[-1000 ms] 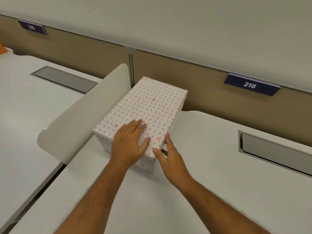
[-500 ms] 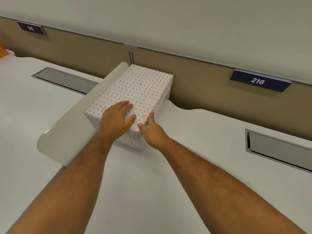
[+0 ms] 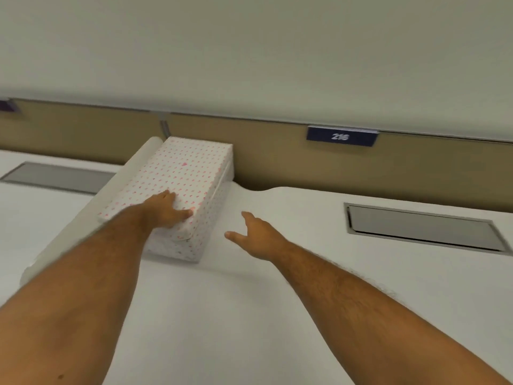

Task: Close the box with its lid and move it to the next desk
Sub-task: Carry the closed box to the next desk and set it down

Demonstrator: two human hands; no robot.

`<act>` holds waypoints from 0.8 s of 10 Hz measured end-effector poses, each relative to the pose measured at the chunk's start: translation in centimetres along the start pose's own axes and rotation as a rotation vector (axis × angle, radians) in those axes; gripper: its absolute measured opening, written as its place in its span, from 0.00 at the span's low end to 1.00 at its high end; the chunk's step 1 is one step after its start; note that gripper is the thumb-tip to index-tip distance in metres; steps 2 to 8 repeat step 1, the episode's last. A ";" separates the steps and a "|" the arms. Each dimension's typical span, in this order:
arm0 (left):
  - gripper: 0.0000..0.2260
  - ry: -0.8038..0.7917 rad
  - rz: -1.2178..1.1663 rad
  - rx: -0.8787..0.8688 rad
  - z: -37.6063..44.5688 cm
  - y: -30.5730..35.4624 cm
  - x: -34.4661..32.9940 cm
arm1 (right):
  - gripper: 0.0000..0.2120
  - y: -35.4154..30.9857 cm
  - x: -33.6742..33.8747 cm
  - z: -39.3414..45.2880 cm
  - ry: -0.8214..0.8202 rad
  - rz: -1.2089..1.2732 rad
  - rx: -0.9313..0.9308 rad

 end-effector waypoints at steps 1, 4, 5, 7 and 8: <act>0.43 0.099 0.029 -0.003 -1.4 2.0 1.0 | 0.48 1.3 2.5 -3.0 0.028 -0.046 -0.002; 0.43 0.099 0.029 -0.003 -1.4 2.0 1.0 | 0.48 1.3 2.5 -3.0 0.028 -0.046 -0.002; 0.43 0.099 0.029 -0.003 -1.4 2.0 1.0 | 0.48 1.3 2.5 -3.0 0.028 -0.046 -0.002; 0.43 0.099 0.029 -0.003 -1.4 2.0 1.0 | 0.48 1.3 2.5 -3.0 0.028 -0.046 -0.002; 0.43 0.099 0.029 -0.003 -1.4 2.0 1.0 | 0.48 1.3 2.5 -3.0 0.028 -0.046 -0.002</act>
Point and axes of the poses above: each hand's wrist, its own z-axis towards the middle knuckle, its own x-axis out of the back of the hand, y = z × x, the point moved 6 cm from there along z, towards the middle knuckle, and after that the axes turned 7 degrees about x, right-handed, at the moved point
